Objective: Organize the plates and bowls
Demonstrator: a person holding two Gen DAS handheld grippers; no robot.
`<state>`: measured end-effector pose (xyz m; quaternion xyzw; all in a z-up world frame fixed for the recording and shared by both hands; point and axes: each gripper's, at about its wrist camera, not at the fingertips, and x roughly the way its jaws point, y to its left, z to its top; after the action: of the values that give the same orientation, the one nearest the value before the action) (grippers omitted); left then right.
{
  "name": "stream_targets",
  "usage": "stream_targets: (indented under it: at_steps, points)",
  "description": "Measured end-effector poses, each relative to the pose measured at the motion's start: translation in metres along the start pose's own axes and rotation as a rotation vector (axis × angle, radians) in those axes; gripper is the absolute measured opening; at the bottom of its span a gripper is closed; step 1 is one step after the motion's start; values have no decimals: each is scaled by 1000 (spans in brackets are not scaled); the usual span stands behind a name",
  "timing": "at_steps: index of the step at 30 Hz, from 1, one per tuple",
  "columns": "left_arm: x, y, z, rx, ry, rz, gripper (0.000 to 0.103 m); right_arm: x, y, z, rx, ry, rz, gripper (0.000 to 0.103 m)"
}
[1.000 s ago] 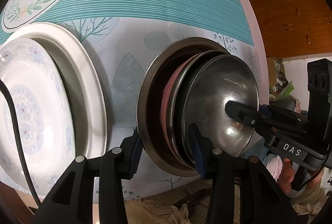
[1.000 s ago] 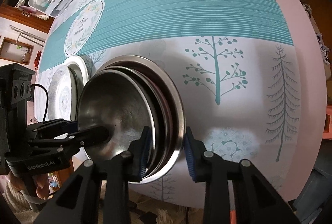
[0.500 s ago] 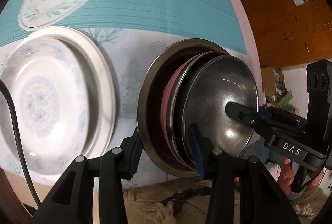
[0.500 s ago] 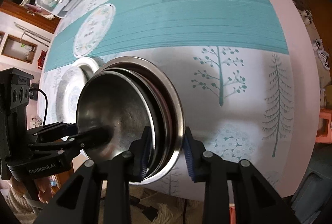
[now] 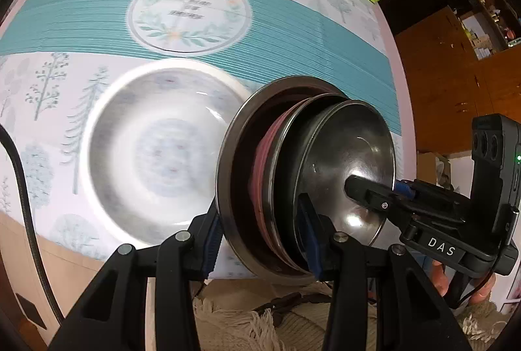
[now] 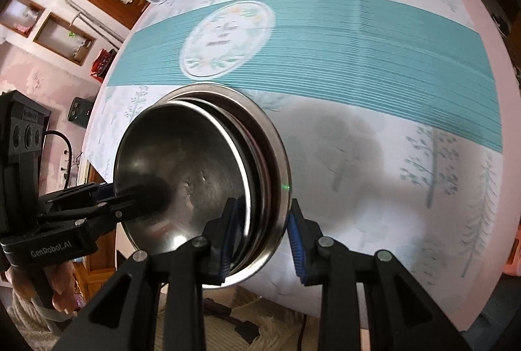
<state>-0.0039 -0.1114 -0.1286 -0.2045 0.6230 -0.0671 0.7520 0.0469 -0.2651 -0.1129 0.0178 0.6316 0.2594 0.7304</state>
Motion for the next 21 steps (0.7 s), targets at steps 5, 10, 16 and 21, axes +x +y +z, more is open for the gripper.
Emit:
stream_targets:
  at_steps: [5,10,16,21]
  points:
    - [-4,47,11,10,43,-1,42,23,33,10,36,11,-6,30]
    - [-2,89,28,32,78,-8,42,48,57,13,71,36,-28,30]
    - [16,114,42,97,154,-26,42,72,66,14,166,44,-64,30]
    - [30,124,53,180,197,-36,42,82,72,11,233,21,-92,30]
